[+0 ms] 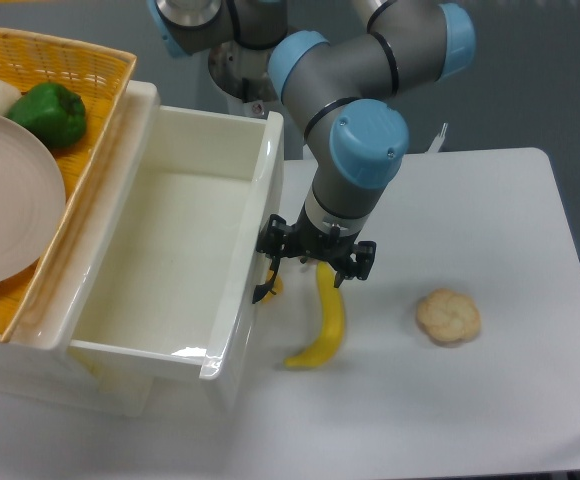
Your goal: Slide open the top white drawer
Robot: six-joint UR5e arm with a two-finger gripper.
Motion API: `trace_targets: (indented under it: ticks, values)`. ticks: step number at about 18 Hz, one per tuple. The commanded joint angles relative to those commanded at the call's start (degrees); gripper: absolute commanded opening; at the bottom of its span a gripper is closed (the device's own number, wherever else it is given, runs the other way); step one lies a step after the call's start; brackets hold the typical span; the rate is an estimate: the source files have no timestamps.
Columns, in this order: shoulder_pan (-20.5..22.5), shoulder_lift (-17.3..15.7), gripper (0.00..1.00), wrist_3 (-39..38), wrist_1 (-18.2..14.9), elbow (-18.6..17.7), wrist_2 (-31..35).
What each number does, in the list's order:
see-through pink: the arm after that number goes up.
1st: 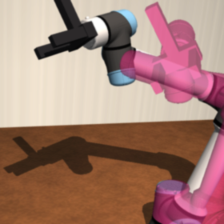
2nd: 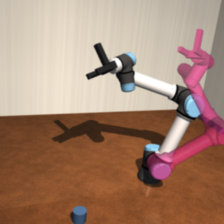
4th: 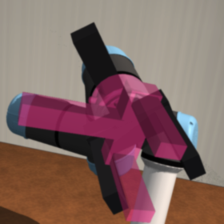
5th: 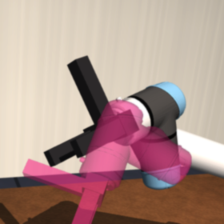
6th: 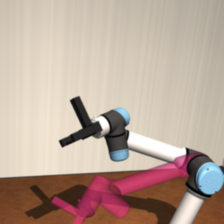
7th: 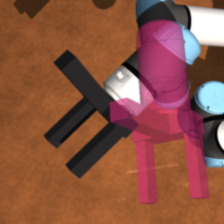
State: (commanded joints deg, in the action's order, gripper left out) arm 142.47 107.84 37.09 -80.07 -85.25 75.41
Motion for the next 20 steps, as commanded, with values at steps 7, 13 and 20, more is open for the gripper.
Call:
trace_targets:
  ticks: [7, 13, 20]
  values:
    - [0.09, 0.09, 1.0, 0.0, -0.09, -0.35, -0.87]
    - [2.11, 0.09, 1.0, 0.09, -0.09, -1.23, -6.32]
    - [2.99, 0.0, 1.0, 0.44, -0.35, -1.84, -8.88]
